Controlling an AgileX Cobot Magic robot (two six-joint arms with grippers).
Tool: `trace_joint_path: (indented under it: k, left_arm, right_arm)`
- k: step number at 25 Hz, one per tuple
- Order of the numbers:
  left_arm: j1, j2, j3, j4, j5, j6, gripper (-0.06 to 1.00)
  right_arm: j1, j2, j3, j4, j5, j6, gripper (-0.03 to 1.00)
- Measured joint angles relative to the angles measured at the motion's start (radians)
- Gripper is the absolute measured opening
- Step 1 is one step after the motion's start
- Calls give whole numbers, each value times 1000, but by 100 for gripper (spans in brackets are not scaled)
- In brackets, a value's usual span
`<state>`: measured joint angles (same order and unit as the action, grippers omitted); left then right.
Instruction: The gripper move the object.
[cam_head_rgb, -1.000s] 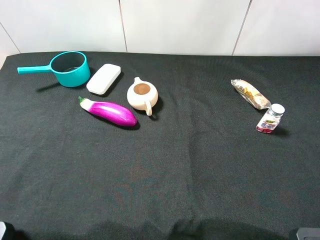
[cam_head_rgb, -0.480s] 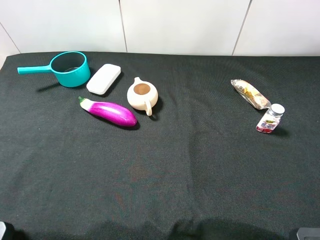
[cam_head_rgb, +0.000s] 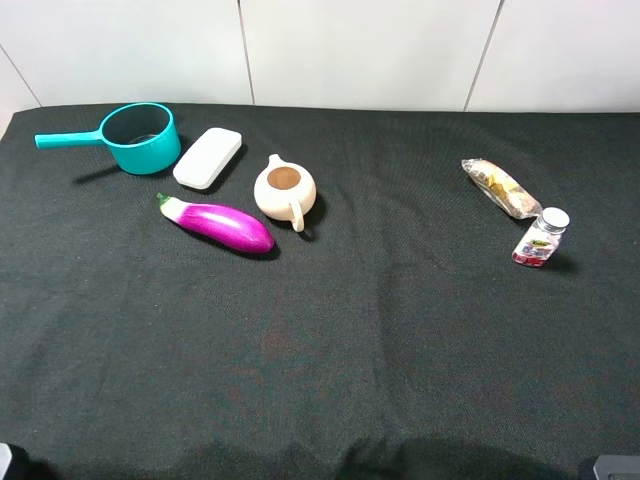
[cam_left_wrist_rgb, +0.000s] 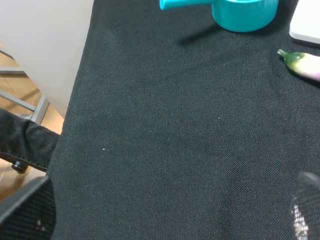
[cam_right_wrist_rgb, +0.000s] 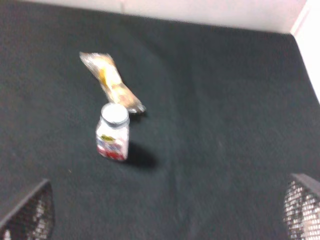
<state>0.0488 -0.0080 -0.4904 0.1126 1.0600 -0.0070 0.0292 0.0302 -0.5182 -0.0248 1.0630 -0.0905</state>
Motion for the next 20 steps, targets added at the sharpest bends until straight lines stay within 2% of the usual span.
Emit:
trace_joint_path:
  k: [7, 20]
  left_arm:
    - [0, 0, 0, 0, 0, 0, 99]
    - [0, 0, 0, 0, 0, 0, 99]
  right_arm:
    - [2, -35, 17, 46, -32, -37, 69]
    - [2, -35, 18, 55, -38, -40, 69]
